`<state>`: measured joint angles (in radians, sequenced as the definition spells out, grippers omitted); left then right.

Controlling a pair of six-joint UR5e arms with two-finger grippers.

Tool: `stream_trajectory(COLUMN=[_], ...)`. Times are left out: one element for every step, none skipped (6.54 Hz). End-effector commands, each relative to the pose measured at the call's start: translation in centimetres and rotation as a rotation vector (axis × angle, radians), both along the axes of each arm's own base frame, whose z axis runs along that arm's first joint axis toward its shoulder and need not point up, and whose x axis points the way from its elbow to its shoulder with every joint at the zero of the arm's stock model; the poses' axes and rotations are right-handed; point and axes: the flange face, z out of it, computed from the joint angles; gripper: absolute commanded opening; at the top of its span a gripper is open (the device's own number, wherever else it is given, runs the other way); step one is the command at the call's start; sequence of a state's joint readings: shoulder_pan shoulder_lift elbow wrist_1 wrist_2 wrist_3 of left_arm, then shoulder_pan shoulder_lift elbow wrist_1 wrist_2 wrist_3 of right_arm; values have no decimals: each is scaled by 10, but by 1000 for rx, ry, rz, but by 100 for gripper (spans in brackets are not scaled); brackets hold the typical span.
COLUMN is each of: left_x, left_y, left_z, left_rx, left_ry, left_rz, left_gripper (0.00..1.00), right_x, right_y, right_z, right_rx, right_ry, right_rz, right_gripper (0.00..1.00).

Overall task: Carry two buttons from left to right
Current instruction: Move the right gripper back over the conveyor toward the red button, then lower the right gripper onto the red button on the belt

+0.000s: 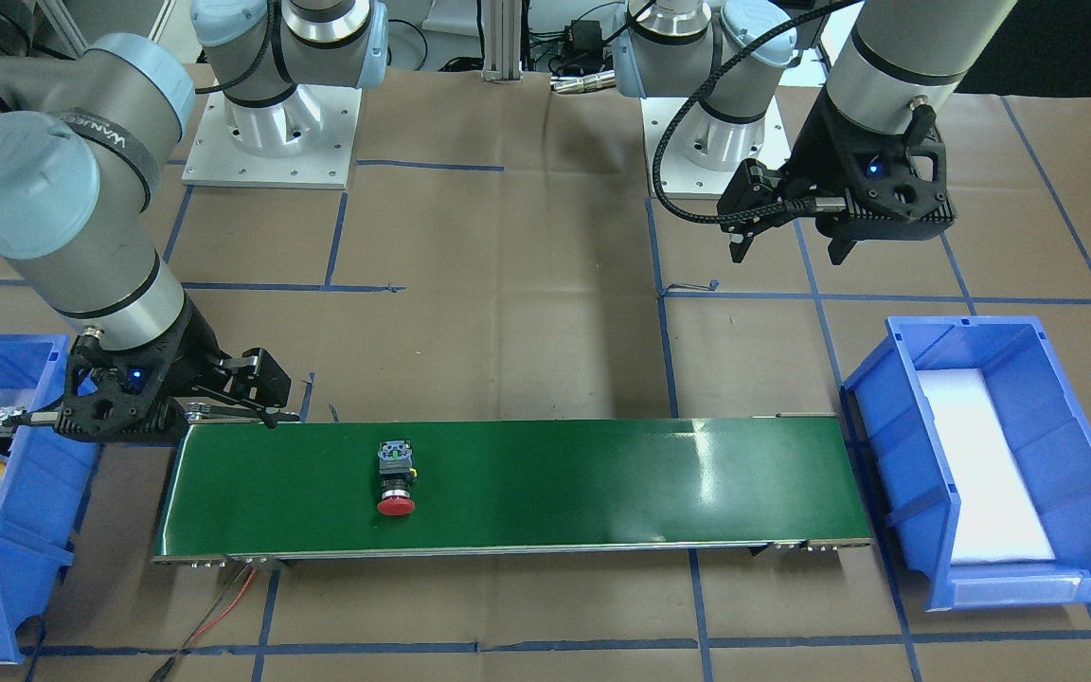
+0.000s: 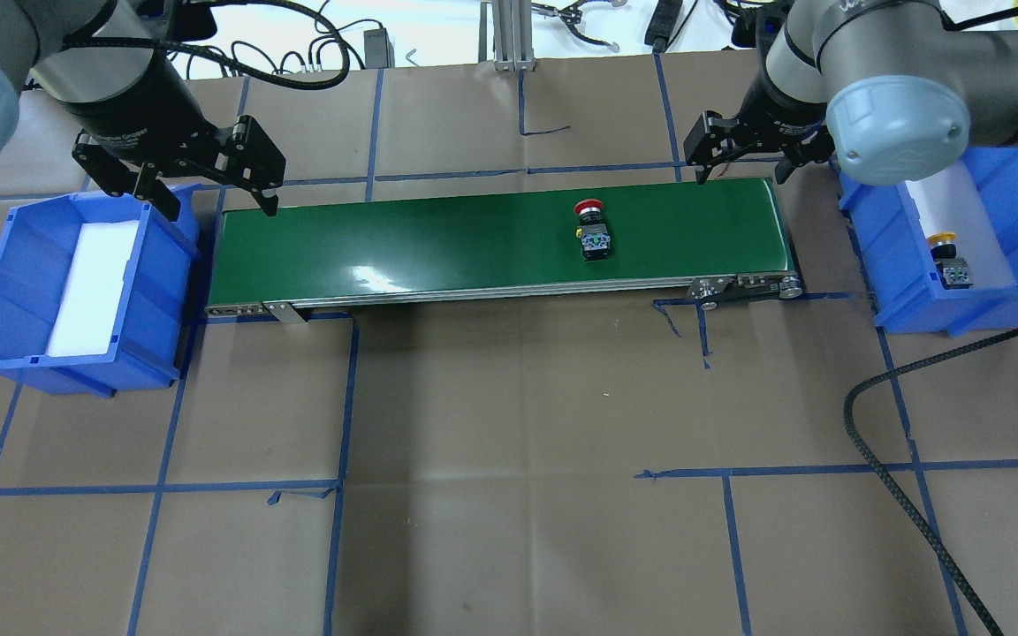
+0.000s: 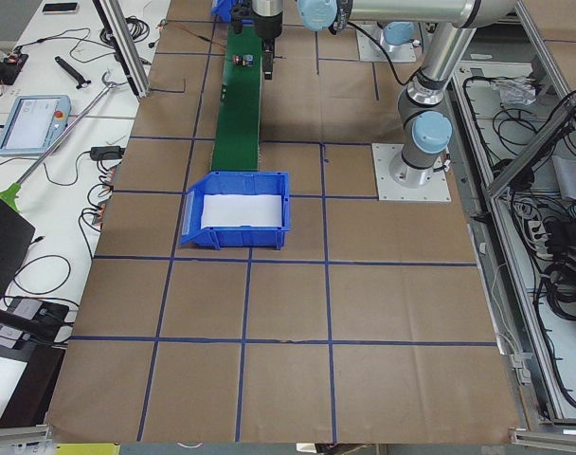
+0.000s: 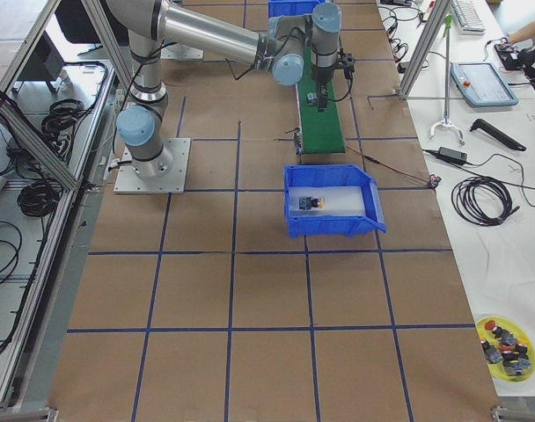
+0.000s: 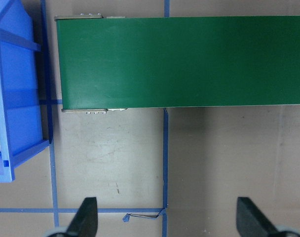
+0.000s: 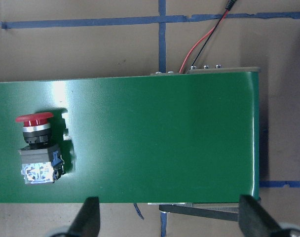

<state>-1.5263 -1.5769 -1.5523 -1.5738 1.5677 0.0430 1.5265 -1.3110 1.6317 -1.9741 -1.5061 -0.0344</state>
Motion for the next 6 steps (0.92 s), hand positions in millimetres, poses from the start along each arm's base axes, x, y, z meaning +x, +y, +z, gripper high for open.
stream_trajectory(left_x=[0, 0, 0, 0, 0, 0], left_y=[0, 1, 1, 1, 1, 1], left_z=[0, 0, 0, 0, 0, 0], left_rx=[0, 0, 0, 0, 0, 0], left_ry=[0, 0, 0, 0, 0, 0], left_rz=[0, 0, 0, 0, 0, 0], left_gripper=[100, 100, 100, 100, 100, 100], right_x=[19, 26, 39, 47, 48, 48], right_y=[-7, -9, -8, -7, -10, -15], right_z=[-13, -19, -26, -31, -37, -51], right_rx=[16, 27, 39, 49, 59, 75], right_ry=[13, 11, 7, -6, -12, -10], right_rz=[23, 6, -7, -17, -32, -35], right_gripper=[100, 100, 100, 100, 100, 100])
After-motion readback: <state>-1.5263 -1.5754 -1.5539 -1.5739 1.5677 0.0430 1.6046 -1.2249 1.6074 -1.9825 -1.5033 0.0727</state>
